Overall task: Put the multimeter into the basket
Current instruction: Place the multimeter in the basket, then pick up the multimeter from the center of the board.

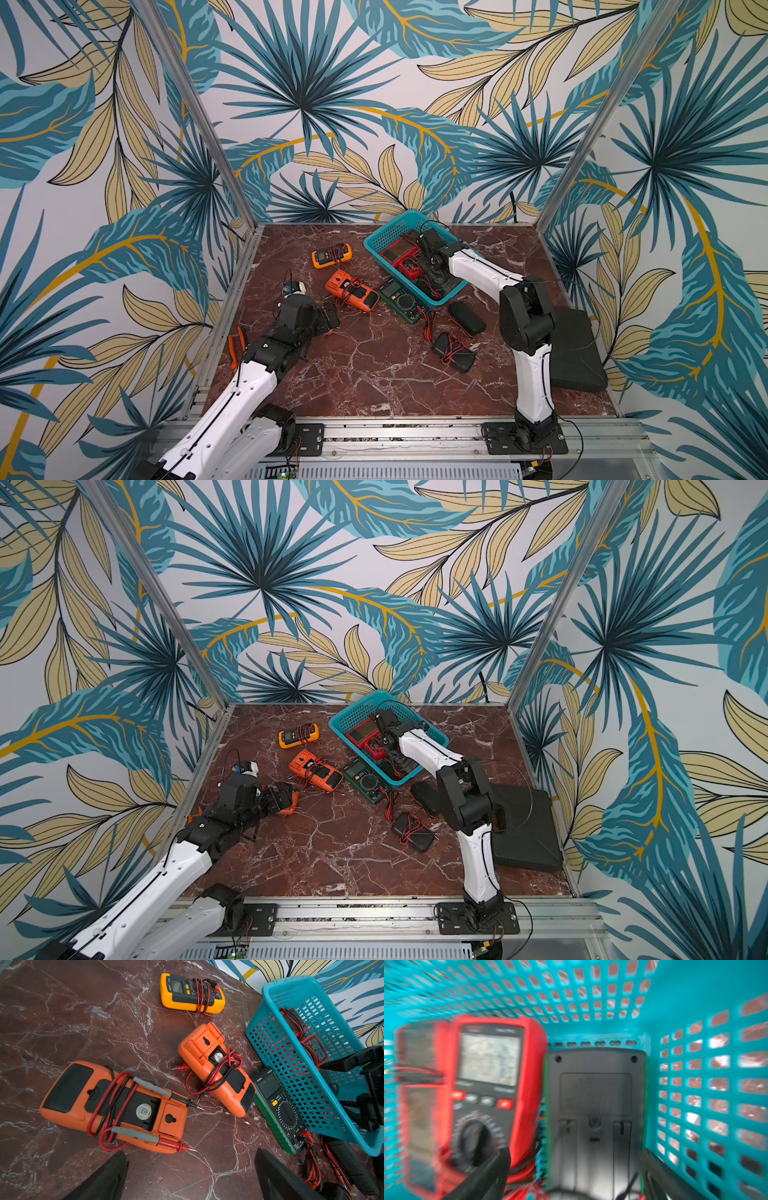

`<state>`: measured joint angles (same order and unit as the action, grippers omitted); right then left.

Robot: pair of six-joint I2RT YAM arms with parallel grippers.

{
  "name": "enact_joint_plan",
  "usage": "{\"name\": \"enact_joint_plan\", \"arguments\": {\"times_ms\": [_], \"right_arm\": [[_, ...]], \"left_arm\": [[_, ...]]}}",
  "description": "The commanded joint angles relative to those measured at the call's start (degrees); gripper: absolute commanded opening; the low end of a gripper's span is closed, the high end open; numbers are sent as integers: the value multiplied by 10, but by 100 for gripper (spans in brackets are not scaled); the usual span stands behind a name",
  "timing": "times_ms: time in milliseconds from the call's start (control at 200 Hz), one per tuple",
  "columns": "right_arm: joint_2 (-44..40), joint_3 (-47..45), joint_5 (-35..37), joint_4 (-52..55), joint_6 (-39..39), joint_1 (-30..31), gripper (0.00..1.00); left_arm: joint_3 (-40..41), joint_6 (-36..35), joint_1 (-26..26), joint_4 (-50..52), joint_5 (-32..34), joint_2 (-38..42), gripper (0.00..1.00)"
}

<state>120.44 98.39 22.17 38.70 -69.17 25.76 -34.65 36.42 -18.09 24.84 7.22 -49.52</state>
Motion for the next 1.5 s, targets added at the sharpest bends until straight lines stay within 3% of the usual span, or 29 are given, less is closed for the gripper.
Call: {"name": "enact_joint_plan", "arguments": {"times_ms": [0,215,451,566,781,1027,1282,1493], "right_arm": [[-50,-10,20,4,27,2,99],[-89,-18,22,-8,86,3,100],[-125,-28,-102,-73,291,15,100],[-124,-12,-174,-45,393,35,99],[-117,-5,-160,25,520,109,99],[-57,33,-222,22,598,163,99],[42,134,-291,17,675,169,99],[103,210,-325,28,715,169,99]], "left_arm": [[-25,-2,4,-10,-5,1,100],[-26,0,4,-9,-5,1,100],[-25,8,4,-7,3,1,100],[-17,26,4,-6,15,3,100],[-3,58,4,-2,43,14,100],[16,108,23,20,85,31,100],[34,121,94,12,8,28,100],[39,121,106,9,-7,28,100]]}}
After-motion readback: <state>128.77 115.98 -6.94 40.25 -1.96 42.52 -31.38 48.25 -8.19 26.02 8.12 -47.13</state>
